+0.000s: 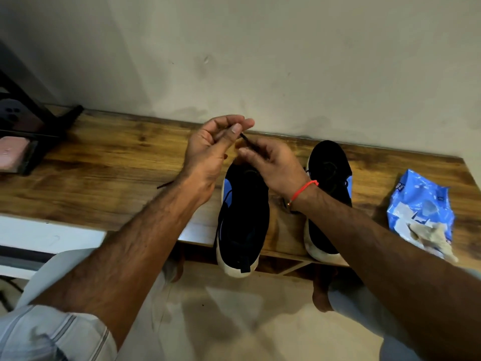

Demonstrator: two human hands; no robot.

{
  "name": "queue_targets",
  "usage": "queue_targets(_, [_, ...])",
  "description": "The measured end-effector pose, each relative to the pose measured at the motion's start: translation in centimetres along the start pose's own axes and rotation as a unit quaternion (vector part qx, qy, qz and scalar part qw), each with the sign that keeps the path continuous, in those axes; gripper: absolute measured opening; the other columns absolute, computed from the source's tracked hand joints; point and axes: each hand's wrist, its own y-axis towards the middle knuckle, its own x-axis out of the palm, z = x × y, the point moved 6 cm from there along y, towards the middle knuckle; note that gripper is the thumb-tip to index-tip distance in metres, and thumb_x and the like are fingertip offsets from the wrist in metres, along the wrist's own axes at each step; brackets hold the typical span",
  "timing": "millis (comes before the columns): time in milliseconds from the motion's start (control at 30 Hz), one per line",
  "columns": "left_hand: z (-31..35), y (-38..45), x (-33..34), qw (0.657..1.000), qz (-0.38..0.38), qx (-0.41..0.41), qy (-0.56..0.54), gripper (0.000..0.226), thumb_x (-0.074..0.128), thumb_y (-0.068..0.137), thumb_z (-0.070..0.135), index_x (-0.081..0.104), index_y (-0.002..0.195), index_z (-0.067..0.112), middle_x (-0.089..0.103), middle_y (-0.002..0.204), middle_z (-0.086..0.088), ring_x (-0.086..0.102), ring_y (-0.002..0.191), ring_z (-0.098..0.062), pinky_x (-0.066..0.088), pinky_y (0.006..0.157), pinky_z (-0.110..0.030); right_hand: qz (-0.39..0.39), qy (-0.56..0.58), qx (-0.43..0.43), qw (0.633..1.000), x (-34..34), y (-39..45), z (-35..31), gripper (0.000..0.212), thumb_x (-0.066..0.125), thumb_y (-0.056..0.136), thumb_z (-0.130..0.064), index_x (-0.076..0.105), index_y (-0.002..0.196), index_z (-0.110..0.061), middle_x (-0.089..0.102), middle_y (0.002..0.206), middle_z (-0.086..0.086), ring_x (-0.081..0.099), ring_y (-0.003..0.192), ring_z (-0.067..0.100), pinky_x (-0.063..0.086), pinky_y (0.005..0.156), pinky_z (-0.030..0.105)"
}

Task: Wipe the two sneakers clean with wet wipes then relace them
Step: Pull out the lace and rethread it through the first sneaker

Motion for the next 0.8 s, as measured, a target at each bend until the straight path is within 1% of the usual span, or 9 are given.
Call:
queue_targets(100, [0.2, 1.1, -2.3, 0.996, 0.083, -0.005, -0.040, 0.014, 0.062, 0.100, 0.015, 0.064, 0.110, 0.024, 0.077, 0.111, 0.004, 0.068, 0.104, -0.010, 0.041, 0.078, -0.031, 0.036, -0.033, 0.030, 0.998, -1.0, 0.5, 0.2, 0.020, 0.059, 0.099, -0.022, 0.075, 0.092, -0.012, 0.073, 0.074, -0.003, 0.065, 0.070, 0.020, 0.051, 0.068, 0.039])
queue_targets(200, [0.5, 1.8, -6.3, 0.966, 0.210, -0.012, -0.148, 0.017, 0.058, 0.101, 0.009, 0.065, 0.111, 0.021, 0.078, 0.103, 0.002, 0.073, 0.093, -0.009, 0.042, 0.065, -0.022, 0.005, -0.075, 0.088, 0.993, -2.3, 0.6, 2.1, 0.022, 0.059, 0.100, -0.020, 0.076, 0.092, -0.008, 0.074, 0.077, 0.004, 0.062, 0.066, 0.016, 0.047, 0.066, 0.030])
queue_targets(233, [0.6, 1.8, -7.5, 0.957, 0.239, -0.017, -0.164, 0.017, 0.058, 0.101, 0.009, 0.066, 0.111, 0.020, 0.078, 0.102, 0.003, 0.074, 0.094, -0.010, 0.044, 0.066, -0.021, -0.009, -0.099, 0.109, 0.989, -2.8, 0.5, 2.9, 0.022, 0.060, 0.099, -0.021, 0.076, 0.089, -0.011, 0.074, 0.074, 0.000, 0.058, 0.061, 0.011, 0.044, 0.061, 0.025])
queue_targets(300, [0.5, 1.8, -9.2, 0.941, 0.281, -0.023, -0.187, 0.016, 0.056, 0.102, 0.010, 0.067, 0.109, 0.020, 0.079, 0.098, 0.005, 0.075, 0.094, -0.009, 0.049, 0.069, -0.021, -0.013, -0.149, 0.132, 0.980, -3.8, 0.4, 4.0, 0.023, 0.063, 0.097, -0.026, 0.075, 0.079, -0.020, 0.071, 0.067, -0.007, 0.055, 0.060, 0.016, 0.041, 0.058, 0.029])
queue_targets(367, [0.6, 1.8, -10.4, 0.927, 0.310, -0.015, -0.208, 0.016, 0.055, 0.103, 0.008, 0.067, 0.105, 0.019, 0.078, 0.090, 0.005, 0.075, 0.088, -0.009, 0.054, 0.071, -0.020, 0.013, -0.179, 0.143, 0.973, -4.8, 0.7, 4.8, 0.020, 0.066, 0.095, -0.030, 0.078, 0.083, -0.019, 0.073, 0.077, 0.003, 0.064, 0.074, 0.027, 0.049, 0.066, 0.035])
queue_targets(433, [0.7, 1.8, -11.2, 0.916, 0.333, 0.000, -0.226, 0.016, 0.054, 0.103, 0.007, 0.067, 0.101, 0.017, 0.077, 0.087, 0.004, 0.076, 0.082, -0.009, 0.057, 0.071, -0.021, 0.038, -0.216, 0.153, 0.964, -5.6, 0.8, 5.0, 0.017, 0.067, 0.094, -0.033, 0.078, 0.095, -0.020, 0.071, 0.083, 0.003, 0.065, 0.088, 0.026, 0.052, 0.079, 0.038])
queue_targets(500, [0.7, 1.8, -11.9, 0.909, 0.349, 0.004, -0.229, 0.016, 0.056, 0.103, 0.006, 0.068, 0.100, 0.016, 0.077, 0.090, 0.001, 0.076, 0.081, -0.010, 0.057, 0.070, -0.021, 0.044, -0.256, 0.150, 0.954, -6.1, 0.9, 5.0, 0.019, 0.066, 0.094, -0.036, 0.078, 0.097, -0.021, 0.062, 0.073, -0.008, 0.061, 0.085, 0.020, 0.052, 0.078, 0.036])
queue_targets(633, [1.1, 1.8, -13.7, 0.900, 0.379, 0.009, -0.215, 0.016, 0.057, 0.102, 0.006, 0.068, 0.104, 0.018, 0.077, 0.100, -0.001, 0.077, 0.085, -0.012, 0.056, 0.067, -0.022, 0.022, -0.259, 0.149, 0.954, -6.1, 0.9, 5.0, 0.020, 0.066, 0.095, -0.032, 0.077, 0.099, -0.017, 0.064, 0.079, -0.004, 0.060, 0.082, 0.016, 0.044, 0.072, 0.027])
queue_targets(800, [1.3, 1.5, -15.6, 0.884, 0.422, 0.008, -0.203, 0.021, 0.052, 0.104, 0.007, 0.068, 0.113, 0.018, 0.077, 0.105, -0.001, 0.077, 0.083, -0.011, 0.053, 0.061, -0.021, 0.058, -0.269, 0.167, 0.947, -6.9, 0.9, 5.7, 0.016, 0.069, 0.092, -0.033, 0.078, 0.100, -0.022, 0.069, 0.087, 0.000, 0.066, 0.090, 0.020, 0.056, 0.084, 0.037])
